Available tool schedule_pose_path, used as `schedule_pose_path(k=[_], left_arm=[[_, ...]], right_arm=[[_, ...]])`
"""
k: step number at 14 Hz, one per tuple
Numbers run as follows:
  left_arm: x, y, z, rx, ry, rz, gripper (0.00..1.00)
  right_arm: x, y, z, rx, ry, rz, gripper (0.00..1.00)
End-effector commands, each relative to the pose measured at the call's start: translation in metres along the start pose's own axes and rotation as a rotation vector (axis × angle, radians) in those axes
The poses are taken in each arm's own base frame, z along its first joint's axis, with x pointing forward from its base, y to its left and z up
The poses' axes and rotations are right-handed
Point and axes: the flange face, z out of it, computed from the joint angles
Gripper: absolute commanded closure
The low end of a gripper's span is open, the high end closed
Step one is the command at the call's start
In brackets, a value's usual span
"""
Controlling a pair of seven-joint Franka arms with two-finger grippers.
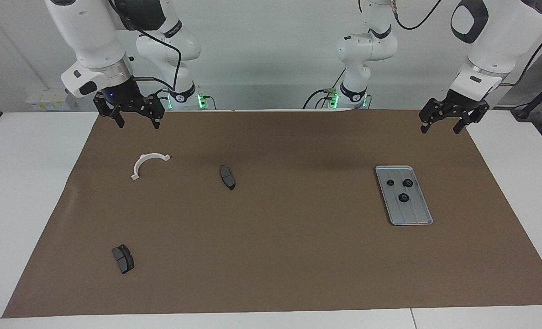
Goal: Place bearing gear from tray to pile
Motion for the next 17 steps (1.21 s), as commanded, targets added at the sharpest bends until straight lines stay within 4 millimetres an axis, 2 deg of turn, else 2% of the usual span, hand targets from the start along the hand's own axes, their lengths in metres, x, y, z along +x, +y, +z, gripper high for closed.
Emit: schedule_pose_path(k=[1,4,7,10,12,17], left_arm=[[-0.011,-0.003,-0.001,-0.003,-0.005,0.011,0.0],[-0.011,-0.002,0.003,-0.003,-0.006,0.015,0.0],[-0.011,-0.003,0.038,-0.007,-0.041,0.012,0.0],[-0.008,-0.004,0.061,-0.006,-0.035,-0.002,0.0],[-0.002,-0.005,0.084,-0.007,-0.048,-0.009,0.0],[0.022,-0.009,0.168,-0.006,-0.021,0.0,0.0]], right_arm=[[-0.005,0.003,-0.001,0.028,0.016,0.017,0.0],[-0.005,0.003,-0.001,0.011,0.018,0.014,0.0],[-0.005,0.002,-0.001,0.002,0.021,0.012,0.0],[-0.005,0.002,-0.001,-0.001,0.023,0.012,0.0],[-0.004,0.003,-0.001,-0.004,0.03,0.012,0.0],[-0.004,0.003,-0.002,-0.013,0.036,0.01,0.0]])
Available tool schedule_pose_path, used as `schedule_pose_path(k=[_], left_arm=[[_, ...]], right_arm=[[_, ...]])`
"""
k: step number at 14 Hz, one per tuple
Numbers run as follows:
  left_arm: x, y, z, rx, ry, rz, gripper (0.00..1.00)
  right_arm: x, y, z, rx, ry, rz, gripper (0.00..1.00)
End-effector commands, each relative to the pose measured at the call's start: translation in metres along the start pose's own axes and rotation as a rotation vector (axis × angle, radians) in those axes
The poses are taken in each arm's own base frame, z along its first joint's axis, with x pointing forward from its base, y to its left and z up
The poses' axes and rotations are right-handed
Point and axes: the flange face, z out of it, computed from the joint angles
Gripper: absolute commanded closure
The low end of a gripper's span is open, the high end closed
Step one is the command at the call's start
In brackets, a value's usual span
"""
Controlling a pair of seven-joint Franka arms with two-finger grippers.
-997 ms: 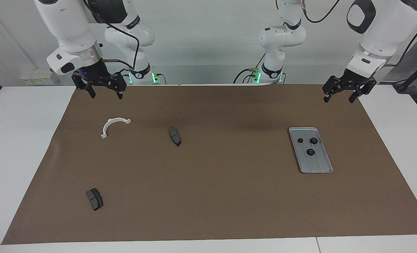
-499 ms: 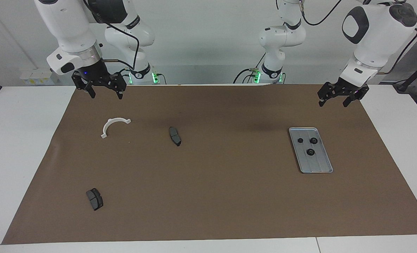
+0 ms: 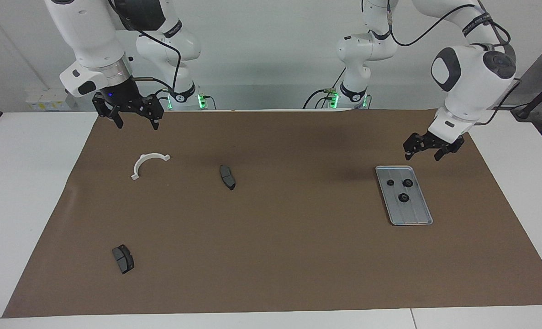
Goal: Place bearing gear from tray to pile
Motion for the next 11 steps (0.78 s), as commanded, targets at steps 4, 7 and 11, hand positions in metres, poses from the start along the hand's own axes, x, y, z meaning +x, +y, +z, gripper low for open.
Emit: schedule_pose_path(k=[4,7,11], left_arm=[[0.021,-0.006,0.087,-0.004,0.007,-0.012,0.0],[0.027,-0.012,0.116,-0.003,0.021,-0.006,0.0],[0.028,-0.022,0.138,-0.001,0.027,-0.023,0.0]], right_arm=[[-0.006,0.001,0.001,-0.01,0.019,0.007,0.0],[-0.006,0.001,0.001,-0.01,0.018,0.003,0.0],[-0.006,0.002,0.002,-0.012,0.015,0.002,0.0]])
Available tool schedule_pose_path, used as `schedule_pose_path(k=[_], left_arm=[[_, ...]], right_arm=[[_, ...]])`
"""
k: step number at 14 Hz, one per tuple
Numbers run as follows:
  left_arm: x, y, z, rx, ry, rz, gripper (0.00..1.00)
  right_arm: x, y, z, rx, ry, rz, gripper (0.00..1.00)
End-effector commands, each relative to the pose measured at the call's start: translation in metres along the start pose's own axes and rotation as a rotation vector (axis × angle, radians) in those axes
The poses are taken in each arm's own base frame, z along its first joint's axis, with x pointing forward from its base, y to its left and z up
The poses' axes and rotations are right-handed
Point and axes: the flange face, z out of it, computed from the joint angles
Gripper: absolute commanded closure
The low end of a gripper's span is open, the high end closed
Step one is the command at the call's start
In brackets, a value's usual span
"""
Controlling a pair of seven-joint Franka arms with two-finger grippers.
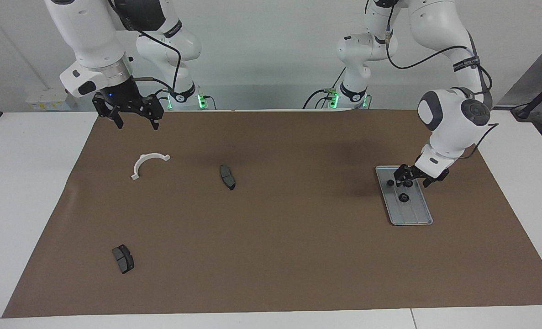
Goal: Place bearing gear from tray to pile
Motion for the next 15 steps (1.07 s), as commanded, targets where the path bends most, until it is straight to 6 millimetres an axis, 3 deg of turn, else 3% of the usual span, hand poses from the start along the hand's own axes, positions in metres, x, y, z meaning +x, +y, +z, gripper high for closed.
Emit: schedule_pose_path(k=[1,4,10,15], left_arm=[[-0.005,-0.008,0.015,-0.001,0.014,-0.007,0.0],[-0.008,-0.011,0.024,0.003,0.048,-0.027,0.06],[-0.011,-0.01,0.029,0.002,0.035,-0.03,0.43],[-0.013,-0.008,0.033,0.001,0.031,-0.046,0.56]], right_arm=[[-0.006,0.002,0.0,-0.011,0.019,0.004,0.0],[-0.006,0.002,-0.001,-0.011,0.022,0.007,0.0],[-0.006,0.002,-0.001,-0.011,0.019,0.008,0.0],[-0.006,0.002,-0.001,-0.01,0.019,0.008,0.0]])
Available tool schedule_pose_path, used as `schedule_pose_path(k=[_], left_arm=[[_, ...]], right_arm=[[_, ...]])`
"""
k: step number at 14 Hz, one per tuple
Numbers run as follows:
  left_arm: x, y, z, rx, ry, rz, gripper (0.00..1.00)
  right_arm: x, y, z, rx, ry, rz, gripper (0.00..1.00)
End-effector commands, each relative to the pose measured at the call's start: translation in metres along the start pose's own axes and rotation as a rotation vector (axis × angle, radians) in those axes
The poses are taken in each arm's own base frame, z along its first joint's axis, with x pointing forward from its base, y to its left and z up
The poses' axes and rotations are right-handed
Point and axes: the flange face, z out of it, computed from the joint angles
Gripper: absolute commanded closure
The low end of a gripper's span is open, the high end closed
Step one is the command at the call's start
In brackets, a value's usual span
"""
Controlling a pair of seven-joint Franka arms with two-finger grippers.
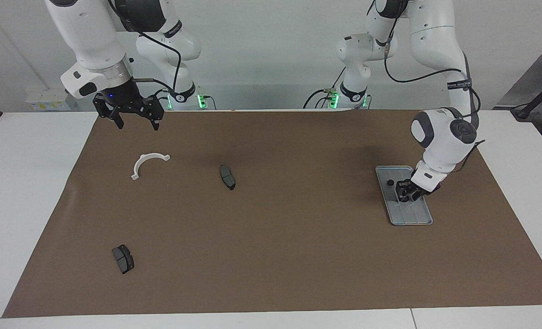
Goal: Place bearing gear from tray to pile
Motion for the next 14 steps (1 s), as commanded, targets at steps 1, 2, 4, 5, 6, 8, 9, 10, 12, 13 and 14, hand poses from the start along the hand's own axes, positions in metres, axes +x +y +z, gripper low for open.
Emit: schedule_pose_path(k=[1,2,4,5,6,8,9,10,12,13,14], left_arm=[[-0.004,0.001,0.003,-0.002,0.013,-0.015,0.58],[-0.004,0.0,0.003,-0.001,0.013,-0.016,0.61],[-0.004,0.0,0.003,-0.001,0.013,-0.015,0.64],[-0.004,0.0,0.004,-0.001,0.012,-0.015,0.67],[-0.004,0.0,0.004,-0.001,0.012,-0.015,0.7],[-0.004,0.0,0.003,-0.001,0.012,-0.015,0.76],[-0.004,0.0,0.004,-0.002,0.01,-0.015,0.76],[-0.001,0.001,0.001,-0.001,0.015,-0.013,0.76],[0.009,0.004,-0.013,-0.001,0.037,-0.025,0.76],[0.012,0.006,-0.019,-0.001,0.048,-0.034,0.76],[0.016,0.009,-0.025,-0.002,0.05,-0.03,0.76]], right_arm=[[-0.006,0.002,-0.001,-0.009,0.02,0.008,0.0],[-0.006,0.002,-0.001,-0.009,0.02,0.008,0.0],[-0.006,0.002,-0.001,-0.009,0.02,0.008,0.0],[-0.006,0.002,-0.001,-0.009,0.02,0.008,0.0],[-0.006,0.002,-0.001,-0.009,0.02,0.011,0.0],[-0.006,0.002,-0.001,-0.008,0.019,0.011,0.0],[-0.006,0.002,-0.001,-0.008,0.019,0.011,0.0],[-0.006,0.002,-0.001,-0.008,0.019,0.011,0.0],[-0.006,0.001,-0.001,-0.008,0.019,0.01,0.0],[-0.007,0.001,-0.001,-0.008,0.018,0.008,0.0],[-0.007,0.001,-0.001,-0.008,0.016,0.008,0.0]])
